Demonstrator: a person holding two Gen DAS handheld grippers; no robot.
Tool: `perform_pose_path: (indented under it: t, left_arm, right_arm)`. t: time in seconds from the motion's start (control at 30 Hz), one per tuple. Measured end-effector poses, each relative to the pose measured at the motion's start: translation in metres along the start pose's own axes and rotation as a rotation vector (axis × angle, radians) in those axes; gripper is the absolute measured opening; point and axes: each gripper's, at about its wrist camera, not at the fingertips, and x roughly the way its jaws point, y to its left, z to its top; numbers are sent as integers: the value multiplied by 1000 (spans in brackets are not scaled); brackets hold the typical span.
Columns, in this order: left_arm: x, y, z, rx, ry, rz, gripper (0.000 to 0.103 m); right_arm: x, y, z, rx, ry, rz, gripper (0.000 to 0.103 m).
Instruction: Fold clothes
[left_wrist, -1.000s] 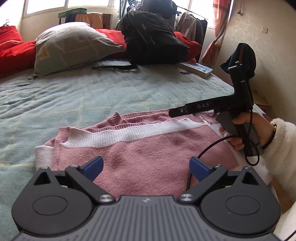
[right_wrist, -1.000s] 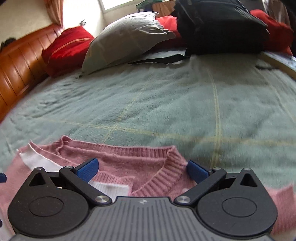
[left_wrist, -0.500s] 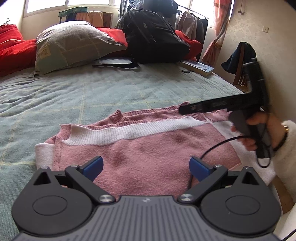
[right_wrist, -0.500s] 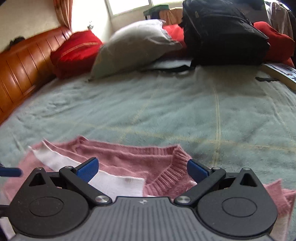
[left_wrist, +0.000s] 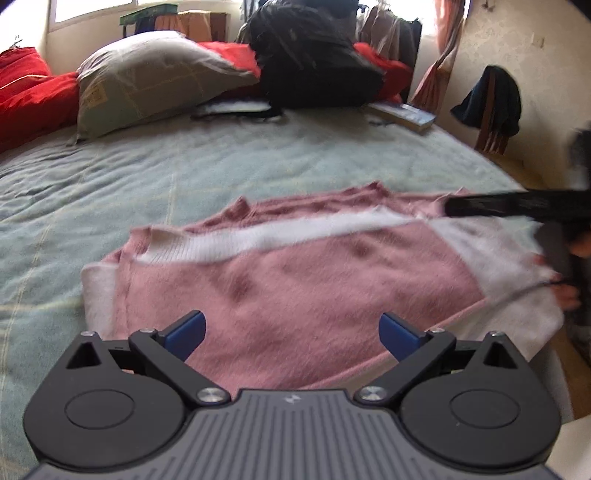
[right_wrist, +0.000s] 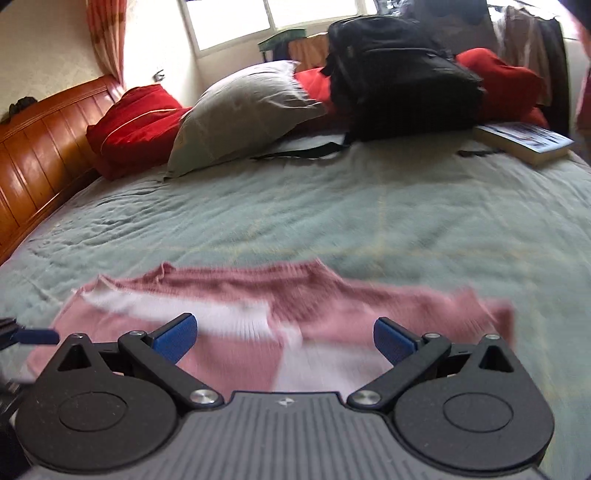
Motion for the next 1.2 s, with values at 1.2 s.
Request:
perform_pose_path:
  t: [1.2]
  left_arm:
    - [-41,10,-49,-1,181,-67,100]
  right_arm:
    - [-46,17,-73,-37,-27,-62,103]
